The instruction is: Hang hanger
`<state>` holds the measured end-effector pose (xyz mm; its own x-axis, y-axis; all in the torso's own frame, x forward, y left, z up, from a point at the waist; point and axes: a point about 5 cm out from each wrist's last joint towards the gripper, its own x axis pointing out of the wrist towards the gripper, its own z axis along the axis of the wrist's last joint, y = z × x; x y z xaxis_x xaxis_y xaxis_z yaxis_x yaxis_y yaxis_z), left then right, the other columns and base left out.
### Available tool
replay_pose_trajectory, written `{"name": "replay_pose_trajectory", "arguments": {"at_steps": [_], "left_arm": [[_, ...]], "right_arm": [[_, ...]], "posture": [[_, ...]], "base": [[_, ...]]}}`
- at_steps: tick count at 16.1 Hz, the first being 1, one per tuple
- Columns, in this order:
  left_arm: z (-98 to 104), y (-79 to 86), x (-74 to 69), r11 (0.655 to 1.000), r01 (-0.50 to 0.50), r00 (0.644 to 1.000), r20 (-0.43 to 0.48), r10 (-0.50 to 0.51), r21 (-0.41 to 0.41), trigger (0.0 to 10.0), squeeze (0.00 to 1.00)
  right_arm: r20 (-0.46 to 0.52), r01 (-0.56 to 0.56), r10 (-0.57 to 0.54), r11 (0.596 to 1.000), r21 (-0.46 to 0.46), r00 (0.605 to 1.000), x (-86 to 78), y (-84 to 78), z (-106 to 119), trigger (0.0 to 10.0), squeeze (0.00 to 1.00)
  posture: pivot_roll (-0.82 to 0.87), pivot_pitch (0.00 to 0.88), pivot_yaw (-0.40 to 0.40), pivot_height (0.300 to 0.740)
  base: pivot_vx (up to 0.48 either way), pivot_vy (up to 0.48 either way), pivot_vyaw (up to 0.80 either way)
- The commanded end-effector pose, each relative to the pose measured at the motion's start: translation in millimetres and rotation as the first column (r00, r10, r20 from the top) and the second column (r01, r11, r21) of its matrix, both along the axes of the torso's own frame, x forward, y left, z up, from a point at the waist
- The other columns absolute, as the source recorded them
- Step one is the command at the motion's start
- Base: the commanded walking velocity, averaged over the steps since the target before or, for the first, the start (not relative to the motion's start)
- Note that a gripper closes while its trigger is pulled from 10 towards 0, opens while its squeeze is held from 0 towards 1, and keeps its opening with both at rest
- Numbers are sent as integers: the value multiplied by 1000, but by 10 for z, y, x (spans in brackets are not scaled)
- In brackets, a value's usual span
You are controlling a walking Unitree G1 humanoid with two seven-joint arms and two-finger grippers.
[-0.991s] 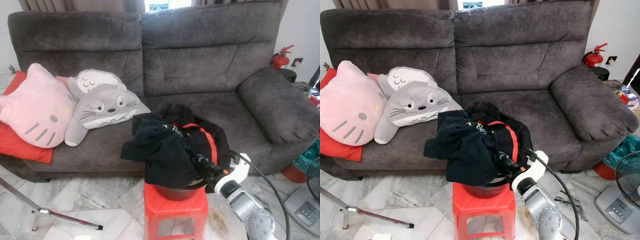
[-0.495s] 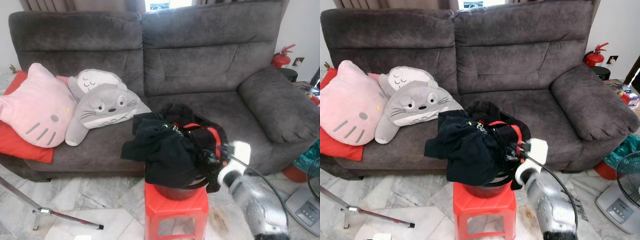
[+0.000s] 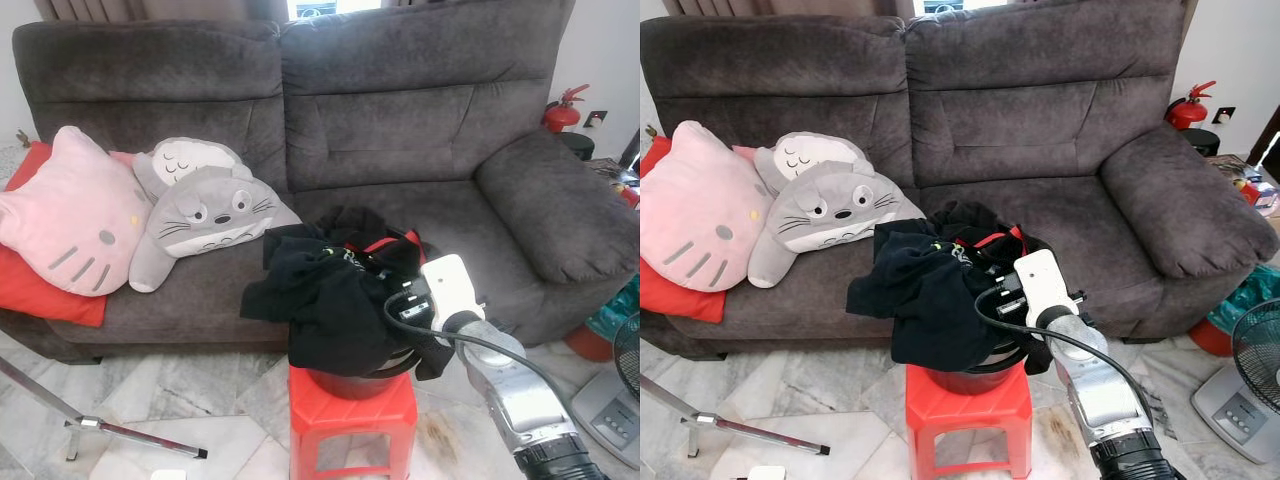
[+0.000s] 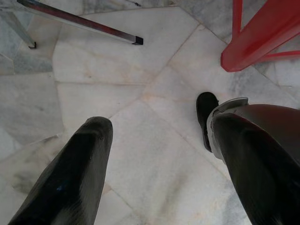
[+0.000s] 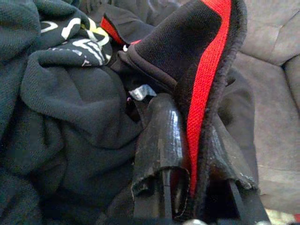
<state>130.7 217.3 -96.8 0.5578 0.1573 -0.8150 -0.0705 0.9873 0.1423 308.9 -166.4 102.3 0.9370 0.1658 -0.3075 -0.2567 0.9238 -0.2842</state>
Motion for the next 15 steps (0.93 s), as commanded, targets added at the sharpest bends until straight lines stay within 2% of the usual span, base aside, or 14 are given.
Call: {"name": "replay_pose_trajectory", "arguments": {"at_steps": [1, 2, 3, 5, 6, 9, 10, 13, 15], "left_arm": [[-13, 14, -35, 1000, -7, 1000, -17, 7, -7, 10000, 0], [-14, 5, -35, 1000, -3, 1000, -18, 3, -17, 10000, 0], [-13, -1, -26, 1000, -1, 1000, -16, 1, -21, 10000, 0], [-10, -5, -14, 1000, 1, 1000, -14, -1, -23, 10000, 0], [-8, -6, -7, 1000, 0, 1000, -12, 0, -24, 10000, 0], [-7, -13, 0, 999, -7, 1000, -9, 7, -32, 10000, 0], [-7, -14, 0, 999, -8, 1000, -9, 8, -33, 10000, 0], [-7, -21, 4, 999, -16, 1000, -4, 16, -40, 10000, 0], [0, -15, 9, 999, -23, 1000, 10, 23, -30, 10000, 0]], "right_arm": [[69, -55, 61, 995, -86, 996, 46, 75, 154, 10000, 0], [127, -96, 126, 970, -224, 984, 88, 100, 286, 10000, 0], [166, -111, 170, 943, -314, 971, 122, 112, 381, 10000, 0], [196, -143, 238, 904, -402, 951, 148, 150, 479, 10000, 0], [210, -178, 300, 871, -458, 930, 145, 194, 534, 10000, 0], [239, -185, 348, 836, -517, 907, 142, 226, 623, 10000, 0], [243, -181, 345, 838, -516, 906, 142, 223, 629, 10000, 0], [391, -26, 233, 884, -467, 890, 204, 159, 817, 10000, 0], [411, 2, 124, 956, -293, 903, 188, 221, 770, 10000, 0]], "posture": [[-133, 0, 77, 740], [-133, 0, 77, 740], [-133, 0, 77, 740], [-138, 0, 77, 740], [-138, 0, 77, 740], [-141, 0, 77, 740], [-141, 0, 77, 740], [-139, 0, 76, 740], [-126, 0, 73, 740]], "base": [[0, 0, 0], [0, 0, 0], [0, 0, 0], [0, 0, 0], [0, 0, 0], [0, 0, 0], [0, 0, 0], [0, 0, 0], [0, 0, 0]]}}
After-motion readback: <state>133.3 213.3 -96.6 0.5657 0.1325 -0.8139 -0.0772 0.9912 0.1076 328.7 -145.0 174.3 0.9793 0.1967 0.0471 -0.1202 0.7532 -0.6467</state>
